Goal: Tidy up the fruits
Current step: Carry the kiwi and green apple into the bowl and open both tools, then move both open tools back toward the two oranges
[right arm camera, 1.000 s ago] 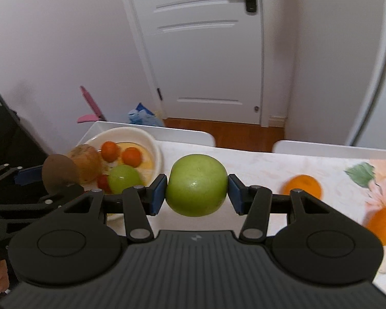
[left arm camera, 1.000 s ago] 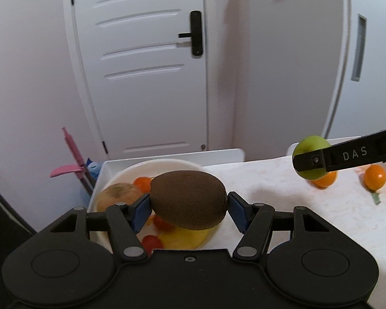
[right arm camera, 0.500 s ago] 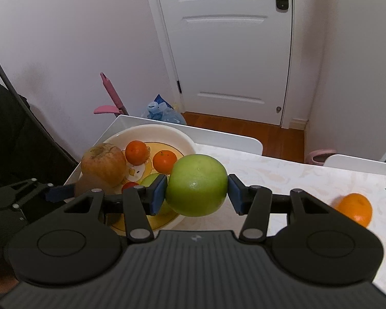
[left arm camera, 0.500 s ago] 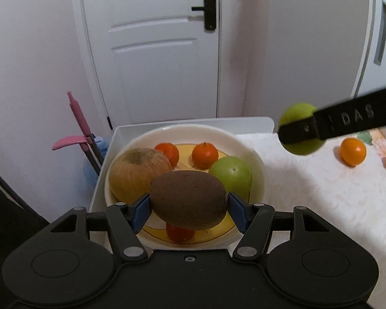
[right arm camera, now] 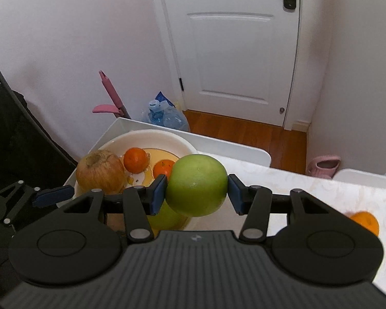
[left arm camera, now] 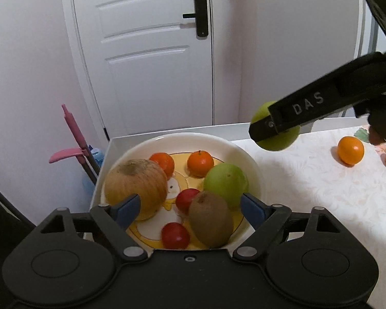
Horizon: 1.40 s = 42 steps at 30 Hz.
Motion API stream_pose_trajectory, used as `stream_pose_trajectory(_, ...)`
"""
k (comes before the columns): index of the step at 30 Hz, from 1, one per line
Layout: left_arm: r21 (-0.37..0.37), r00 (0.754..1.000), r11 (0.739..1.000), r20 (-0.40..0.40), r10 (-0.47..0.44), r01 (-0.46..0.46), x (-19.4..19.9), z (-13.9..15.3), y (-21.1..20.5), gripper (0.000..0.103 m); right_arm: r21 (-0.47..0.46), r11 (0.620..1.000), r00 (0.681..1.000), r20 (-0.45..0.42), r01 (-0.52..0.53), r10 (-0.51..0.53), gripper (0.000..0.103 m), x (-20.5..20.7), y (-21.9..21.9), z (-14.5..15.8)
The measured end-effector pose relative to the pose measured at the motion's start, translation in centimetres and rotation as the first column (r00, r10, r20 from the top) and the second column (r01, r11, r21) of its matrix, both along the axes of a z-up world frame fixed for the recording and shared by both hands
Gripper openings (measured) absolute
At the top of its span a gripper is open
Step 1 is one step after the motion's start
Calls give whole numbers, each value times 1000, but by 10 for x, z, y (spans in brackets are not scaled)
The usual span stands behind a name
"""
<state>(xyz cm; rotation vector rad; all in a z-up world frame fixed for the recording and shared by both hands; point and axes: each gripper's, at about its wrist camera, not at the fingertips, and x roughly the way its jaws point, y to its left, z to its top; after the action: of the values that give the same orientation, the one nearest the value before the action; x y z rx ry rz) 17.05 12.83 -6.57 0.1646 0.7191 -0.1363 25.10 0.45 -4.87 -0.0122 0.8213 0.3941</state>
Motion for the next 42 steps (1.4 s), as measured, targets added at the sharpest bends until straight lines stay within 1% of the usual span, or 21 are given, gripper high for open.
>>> stream_pose_trajectory(9,-7,997,998,27,66,-66,-7,12,18,89,-15,996,995,23,-93,93,66,15,25,3)
stream_pose_trajectory(13,-9,995,996,29,91,-90,-8,14,25,90,-16,990,990,17,-138,138,66,22,37,-4)
stream_pose_trajectory(16,-9,992,993,45,117,-117,-10,14,31,90,-19,985,985,11,-174,174,66,26,45,-13)
stream_pose_trajectory(19,-15,989,989,36,145,-145,-11,12,39,90,-34,977,977,7,-211,211,66,27,54,-23)
stream_pose_trajectory(24,-9,986,986,26,166,-166,-13,11,48,90,-1,969,969,0,-246,246,66,30,59,-35)
stream_pose_trajectory(28,-12,985,986,25,169,-169,-14,7,53,90,45,966,967,22,-255,254,67,30,56,-42)
stream_pose_trajectory(29,-10,985,985,25,170,-170,-14,6,53,90,63,964,966,34,-258,256,74,29,55,-41)
stream_pose_trajectory(30,-9,985,985,24,171,-171,-14,5,53,90,73,963,966,45,-258,255,84,28,53,-40)
stream_pose_trajectory(31,-10,985,985,23,172,-171,-14,5,54,90,74,966,968,58,-248,245,90,26,50,-39)
stream_pose_trajectory(32,-11,985,985,21,172,-172,-15,4,55,90,72,970,971,72,-233,228,101,24,48,-36)
stream_pose_trajectory(33,-12,985,985,20,171,-171,-16,4,55,90,73,973,974,80,-218,212,103,22,45,-35)
stream_pose_trajectory(37,-10,986,986,13,164,-164,-16,4,55,90,83,980,983,55,-181,177,103,17,36,-32)
stream_pose_trajectory(42,-16,987,987,14,159,-159,-17,7,53,90,74,986,988,58,-149,145,103,5,27,-21)
